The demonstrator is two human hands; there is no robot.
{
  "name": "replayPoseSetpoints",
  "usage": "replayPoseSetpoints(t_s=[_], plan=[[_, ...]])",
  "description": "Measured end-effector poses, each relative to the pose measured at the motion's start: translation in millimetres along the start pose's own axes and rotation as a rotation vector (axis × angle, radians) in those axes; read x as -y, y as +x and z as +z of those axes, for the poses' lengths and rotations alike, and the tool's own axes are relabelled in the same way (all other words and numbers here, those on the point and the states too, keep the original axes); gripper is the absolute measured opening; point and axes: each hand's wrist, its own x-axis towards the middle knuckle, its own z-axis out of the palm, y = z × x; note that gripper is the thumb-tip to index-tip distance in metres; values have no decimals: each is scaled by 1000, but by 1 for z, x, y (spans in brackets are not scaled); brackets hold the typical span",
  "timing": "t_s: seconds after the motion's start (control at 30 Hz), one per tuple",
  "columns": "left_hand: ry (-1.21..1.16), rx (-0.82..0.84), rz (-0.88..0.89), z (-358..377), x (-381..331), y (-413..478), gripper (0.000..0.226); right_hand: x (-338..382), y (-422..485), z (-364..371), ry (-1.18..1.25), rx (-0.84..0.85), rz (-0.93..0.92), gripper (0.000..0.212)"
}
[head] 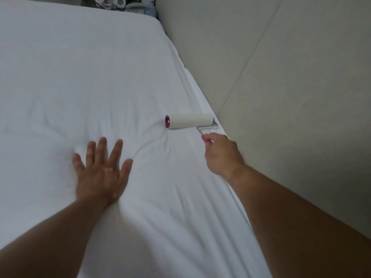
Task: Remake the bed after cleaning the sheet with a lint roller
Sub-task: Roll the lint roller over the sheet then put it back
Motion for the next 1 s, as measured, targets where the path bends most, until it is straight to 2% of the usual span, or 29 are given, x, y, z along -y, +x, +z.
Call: replayPoseSetpoints(t_s=[0.13, 0.27, 0.5, 0.6, 0.7, 0.8, 0.9, 1.0], plan=[[53, 76, 9, -16, -5, -2, 72, -33, -50, -10, -6, 21, -26, 35], [47, 159, 26, -35, -22, -35, 73, -90, -145, -18, 49, -58, -56, 31], [61, 241, 159, -39, -73, -147, 77, -162, -287, -26, 101, 20, 137, 36], [81, 236, 186, -33, -81, -174, 76, -164, -293, -25, 116, 25, 137, 35], [84, 219, 181, -33, -82, -176, 73, -157, -262, -19, 138, -25, 70, 32], [106, 206, 190, -32, -83, -176, 71, -152, -237, -13, 182, -15, 82, 33], [114, 215, 195, -32, -82, -177, 72, -163, -264, -14, 199, -8, 76, 34], [116, 224, 194, -33, -82, -177, 73, -189, -326, -19, 204, -9, 81, 34]])
